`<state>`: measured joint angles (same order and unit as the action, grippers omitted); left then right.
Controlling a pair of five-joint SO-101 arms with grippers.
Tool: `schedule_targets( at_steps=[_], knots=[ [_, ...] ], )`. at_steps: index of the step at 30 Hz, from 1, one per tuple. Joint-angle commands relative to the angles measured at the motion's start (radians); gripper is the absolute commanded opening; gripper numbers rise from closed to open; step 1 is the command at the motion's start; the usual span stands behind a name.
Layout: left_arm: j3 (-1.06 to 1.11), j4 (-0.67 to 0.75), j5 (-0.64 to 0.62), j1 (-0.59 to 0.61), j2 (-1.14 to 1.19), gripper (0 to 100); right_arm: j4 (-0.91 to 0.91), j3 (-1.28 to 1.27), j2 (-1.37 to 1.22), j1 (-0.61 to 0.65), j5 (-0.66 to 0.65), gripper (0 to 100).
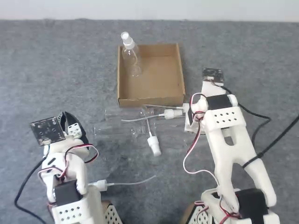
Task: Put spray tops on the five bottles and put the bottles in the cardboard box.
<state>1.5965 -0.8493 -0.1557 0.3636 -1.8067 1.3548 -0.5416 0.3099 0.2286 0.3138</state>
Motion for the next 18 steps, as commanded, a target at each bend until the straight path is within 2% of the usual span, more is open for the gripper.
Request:
schedule_targets(
  at_steps=[1,5,7,13,18],
  knots=[
    [-0.016,0.032,0.011,-0.003,-0.017,2,-0.015,0.011,0.045,-0.059,0.061,6.9],
    [-0.016,0.032,0.011,-0.003,-0.017,2,0.01,0.008,0.045,-0.094,0.114,18.7],
    [-0.016,0.032,0.011,-0.003,-0.017,2,0.03,0.008,0.045,-0.094,0.141,21.5],
    [-0.016,0.032,0.011,-0.003,-0.017,2,0.018,0.005,0.031,-0.088,0.189,21.7],
    [-0.016,0.032,0.011,-0.002,-0.017,2,-0.002,0.026,-0.107,-0.088,0.209,21.7]
  ],
)
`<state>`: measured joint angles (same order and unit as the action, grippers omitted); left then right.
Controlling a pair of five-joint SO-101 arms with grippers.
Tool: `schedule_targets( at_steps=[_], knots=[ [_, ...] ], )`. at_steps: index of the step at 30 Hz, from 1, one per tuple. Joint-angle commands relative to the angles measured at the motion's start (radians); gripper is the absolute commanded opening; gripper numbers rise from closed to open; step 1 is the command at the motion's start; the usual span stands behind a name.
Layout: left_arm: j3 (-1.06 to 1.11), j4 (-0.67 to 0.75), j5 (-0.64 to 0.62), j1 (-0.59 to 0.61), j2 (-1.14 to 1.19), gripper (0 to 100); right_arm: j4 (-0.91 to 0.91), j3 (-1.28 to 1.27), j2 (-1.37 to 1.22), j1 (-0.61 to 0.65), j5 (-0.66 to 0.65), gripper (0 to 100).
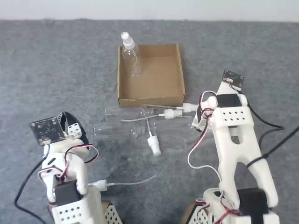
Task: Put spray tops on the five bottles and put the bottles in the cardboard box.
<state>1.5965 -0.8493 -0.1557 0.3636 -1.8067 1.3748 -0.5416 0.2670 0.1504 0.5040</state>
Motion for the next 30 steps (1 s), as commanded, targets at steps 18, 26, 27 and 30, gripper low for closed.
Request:
schedule_targets(
  at_steps=[18,26,27,30],
  knots=[
    [-0.016,0.032,0.011,0.0,-0.017,2,-0.12,0.092,-0.344,-0.053,0.018,21.6],
    [-0.016,0.032,0.011,0.002,-0.017,2,-0.114,0.089,-0.371,-0.065,0.014,16.0],
    [-0.016,0.032,0.011,0.002,-0.017,2,-0.116,0.089,-0.369,-0.076,0.012,12.6],
    [-0.016,0.032,0.011,0.002,-0.017,2,-0.116,0.094,-0.364,-0.11,-0.026,5.0]
  ],
)
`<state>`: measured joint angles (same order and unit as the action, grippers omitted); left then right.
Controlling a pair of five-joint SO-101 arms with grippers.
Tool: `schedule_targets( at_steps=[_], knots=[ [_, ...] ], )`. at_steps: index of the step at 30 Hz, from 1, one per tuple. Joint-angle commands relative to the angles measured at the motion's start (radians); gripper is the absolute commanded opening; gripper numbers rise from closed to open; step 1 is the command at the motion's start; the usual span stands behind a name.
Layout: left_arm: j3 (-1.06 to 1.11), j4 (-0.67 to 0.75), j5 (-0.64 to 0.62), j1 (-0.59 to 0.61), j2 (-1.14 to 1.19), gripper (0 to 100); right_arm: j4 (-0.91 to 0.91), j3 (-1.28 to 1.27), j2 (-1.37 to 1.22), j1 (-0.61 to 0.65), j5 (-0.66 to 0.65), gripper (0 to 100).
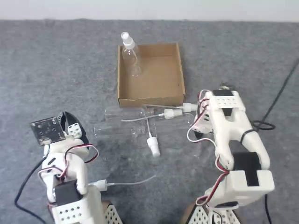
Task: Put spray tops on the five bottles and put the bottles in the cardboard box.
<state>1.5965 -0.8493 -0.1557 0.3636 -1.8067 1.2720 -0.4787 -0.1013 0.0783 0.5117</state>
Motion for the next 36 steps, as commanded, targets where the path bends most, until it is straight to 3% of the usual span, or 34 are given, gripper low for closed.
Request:
schedule_targets(
  at_steps=[1,10,17,22,26,31,36],
  knots=[
    [-0.016,0.032,0.011,0.002,-0.017,2,-0.01,0.031,0.005,-0.045,-0.068,4.3],
    [-0.016,0.032,0.011,0.002,-0.017,2,0.124,0.14,0.007,-0.136,-0.313,3.8],
    [-0.016,0.032,0.011,0.002,-0.017,2,0.171,0.218,-0.001,-0.14,-0.628,3.8],
    [-0.016,0.032,0.011,0.003,-0.017,2,0.166,0.219,-0.005,-0.14,-0.779,4.1],
    [-0.016,0.032,0.011,0.003,-0.017,2,0.165,0.219,-0.007,-0.14,-0.809,4.6],
    [-0.016,0.032,0.011,0.003,-0.017,2,0.177,0.216,-0.007,-0.14,-0.809,14.8],
    [-0.016,0.032,0.011,0.003,-0.017,2,0.176,0.216,-0.007,-0.131,-0.809,15.6]
  ],
)
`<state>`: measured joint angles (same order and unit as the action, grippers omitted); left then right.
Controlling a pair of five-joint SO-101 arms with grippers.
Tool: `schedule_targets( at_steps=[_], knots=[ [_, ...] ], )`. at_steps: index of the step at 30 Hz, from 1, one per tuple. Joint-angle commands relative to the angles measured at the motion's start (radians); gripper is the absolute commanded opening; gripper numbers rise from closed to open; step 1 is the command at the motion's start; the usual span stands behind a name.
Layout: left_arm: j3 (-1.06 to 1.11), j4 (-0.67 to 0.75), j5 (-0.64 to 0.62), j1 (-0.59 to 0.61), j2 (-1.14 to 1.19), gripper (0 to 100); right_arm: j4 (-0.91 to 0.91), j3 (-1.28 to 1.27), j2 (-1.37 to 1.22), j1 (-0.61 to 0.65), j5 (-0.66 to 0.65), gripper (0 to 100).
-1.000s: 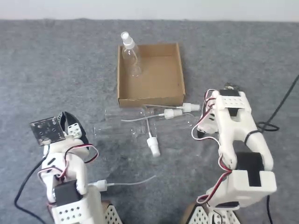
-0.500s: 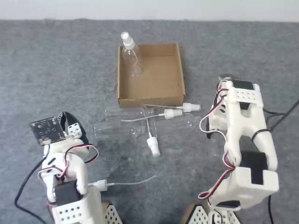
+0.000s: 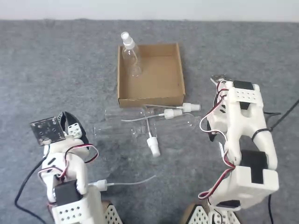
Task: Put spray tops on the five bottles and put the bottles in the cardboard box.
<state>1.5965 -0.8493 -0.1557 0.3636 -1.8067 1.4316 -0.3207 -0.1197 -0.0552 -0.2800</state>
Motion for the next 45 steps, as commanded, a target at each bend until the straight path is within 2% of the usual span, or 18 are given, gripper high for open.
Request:
schedule_targets(
  at_steps=[1,6,13,17,22,33,41,45],
  knots=[
    [-0.016,0.032,0.011,0.003,-0.017,2,0.016,0.057,0.012,0.004,-0.015,15.7],
    [-0.016,0.032,0.011,0.003,-0.017,2,0.007,0.077,-0.048,0.016,0.078,15.9],
    [-0.016,0.032,0.011,0.003,-0.017,2,0.028,0.232,-0.199,0.016,0.229,16.0],
    [-0.016,0.032,0.011,0.003,-0.017,2,0.139,0.35,-0.263,0.019,0.261,16.9],
    [-0.016,0.032,0.011,0.003,-0.017,2,0.237,0.477,-0.332,-0.001,0.321,25.0],
    [-0.016,0.032,0.011,0.003,-0.017,2,0.251,0.574,-0.456,-0.005,0.316,15.4],
    [-0.016,0.032,0.011,0.003,-0.017,2,0.254,0.591,-0.43,-0.004,0.316,6.8],
    [-0.015,0.032,0.011,0.003,-0.017,2,0.328,0.591,-0.36,0.005,0.316,1.8]
  ],
)
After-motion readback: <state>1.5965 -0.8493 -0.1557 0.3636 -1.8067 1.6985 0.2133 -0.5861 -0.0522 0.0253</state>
